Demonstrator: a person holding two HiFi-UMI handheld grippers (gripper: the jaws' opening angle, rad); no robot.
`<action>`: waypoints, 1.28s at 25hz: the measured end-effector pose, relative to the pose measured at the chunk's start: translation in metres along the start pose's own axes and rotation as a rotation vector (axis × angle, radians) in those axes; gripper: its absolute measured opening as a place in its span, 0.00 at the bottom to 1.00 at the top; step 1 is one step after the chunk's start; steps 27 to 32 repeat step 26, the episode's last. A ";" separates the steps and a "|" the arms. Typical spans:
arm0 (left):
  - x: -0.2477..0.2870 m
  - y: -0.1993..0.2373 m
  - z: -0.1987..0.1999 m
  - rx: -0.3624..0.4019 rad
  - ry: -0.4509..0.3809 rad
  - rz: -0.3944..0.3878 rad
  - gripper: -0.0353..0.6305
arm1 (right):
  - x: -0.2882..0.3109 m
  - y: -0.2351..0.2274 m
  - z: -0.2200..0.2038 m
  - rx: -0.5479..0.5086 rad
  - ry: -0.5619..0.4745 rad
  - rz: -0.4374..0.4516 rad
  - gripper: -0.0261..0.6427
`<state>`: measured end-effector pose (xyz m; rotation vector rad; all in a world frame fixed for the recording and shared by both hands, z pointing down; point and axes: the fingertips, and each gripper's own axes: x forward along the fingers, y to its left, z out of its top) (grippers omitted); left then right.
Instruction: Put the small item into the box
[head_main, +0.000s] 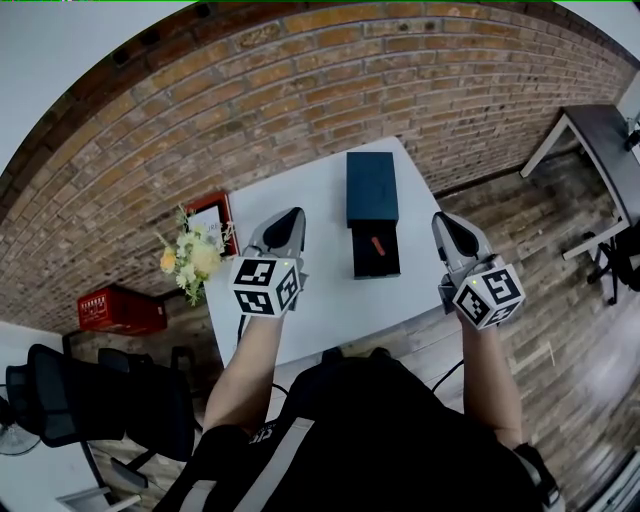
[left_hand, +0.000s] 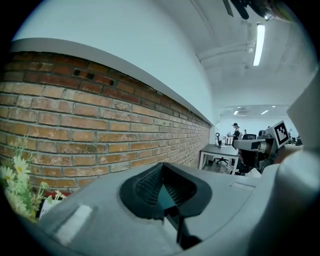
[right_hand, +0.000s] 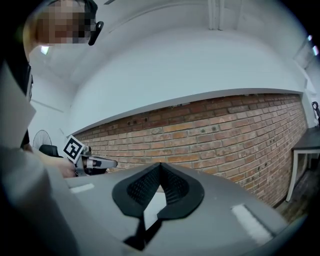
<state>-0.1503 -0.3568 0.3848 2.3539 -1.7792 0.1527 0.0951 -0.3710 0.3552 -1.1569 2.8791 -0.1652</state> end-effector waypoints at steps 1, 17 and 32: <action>0.000 0.000 -0.001 0.001 0.001 0.001 0.06 | 0.001 0.000 0.001 0.003 -0.004 0.001 0.04; 0.003 -0.004 -0.003 0.005 0.015 -0.022 0.06 | 0.008 0.007 0.002 0.009 0.008 0.023 0.04; 0.001 -0.011 -0.008 0.008 0.024 -0.038 0.06 | 0.004 0.009 -0.001 0.011 0.016 0.021 0.04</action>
